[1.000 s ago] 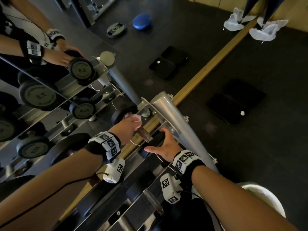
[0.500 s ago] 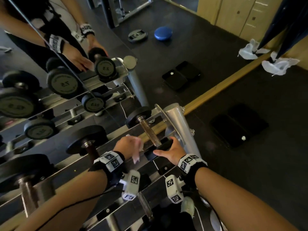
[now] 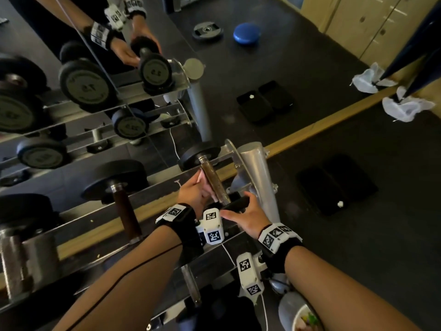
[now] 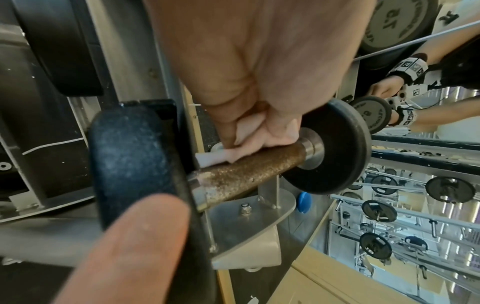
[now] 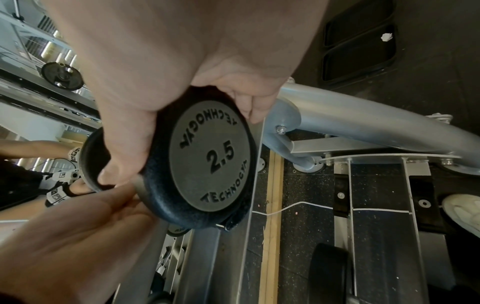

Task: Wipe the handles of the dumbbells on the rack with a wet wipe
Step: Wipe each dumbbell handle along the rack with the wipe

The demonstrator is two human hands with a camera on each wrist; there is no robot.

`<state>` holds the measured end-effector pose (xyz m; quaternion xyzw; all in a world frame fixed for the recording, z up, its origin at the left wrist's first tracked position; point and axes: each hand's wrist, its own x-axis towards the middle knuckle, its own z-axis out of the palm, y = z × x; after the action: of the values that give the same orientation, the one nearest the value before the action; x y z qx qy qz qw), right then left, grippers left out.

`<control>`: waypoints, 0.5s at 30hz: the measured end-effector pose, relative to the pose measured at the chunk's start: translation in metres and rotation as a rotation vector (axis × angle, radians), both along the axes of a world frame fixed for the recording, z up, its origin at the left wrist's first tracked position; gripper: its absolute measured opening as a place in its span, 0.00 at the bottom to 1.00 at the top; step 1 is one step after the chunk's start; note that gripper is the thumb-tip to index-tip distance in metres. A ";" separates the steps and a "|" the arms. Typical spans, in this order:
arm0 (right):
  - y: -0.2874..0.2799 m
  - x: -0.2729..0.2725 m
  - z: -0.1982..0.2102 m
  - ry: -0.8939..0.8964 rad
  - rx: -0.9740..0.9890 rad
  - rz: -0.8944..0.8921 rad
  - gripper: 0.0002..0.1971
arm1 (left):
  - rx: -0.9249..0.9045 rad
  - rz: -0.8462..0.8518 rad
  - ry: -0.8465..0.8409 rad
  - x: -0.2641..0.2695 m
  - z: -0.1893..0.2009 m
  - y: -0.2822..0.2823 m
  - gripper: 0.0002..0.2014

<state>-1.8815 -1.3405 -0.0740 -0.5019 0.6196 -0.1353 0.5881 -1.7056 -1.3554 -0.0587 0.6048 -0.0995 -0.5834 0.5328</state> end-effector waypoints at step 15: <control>0.002 0.000 -0.006 -0.114 0.005 -0.039 0.56 | 0.017 0.094 0.055 0.008 -0.013 0.006 0.12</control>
<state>-1.8811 -1.3384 -0.0795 -0.4798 0.5951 -0.1736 0.6209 -1.6980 -1.3498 -0.0721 0.5969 -0.0513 -0.5750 0.5571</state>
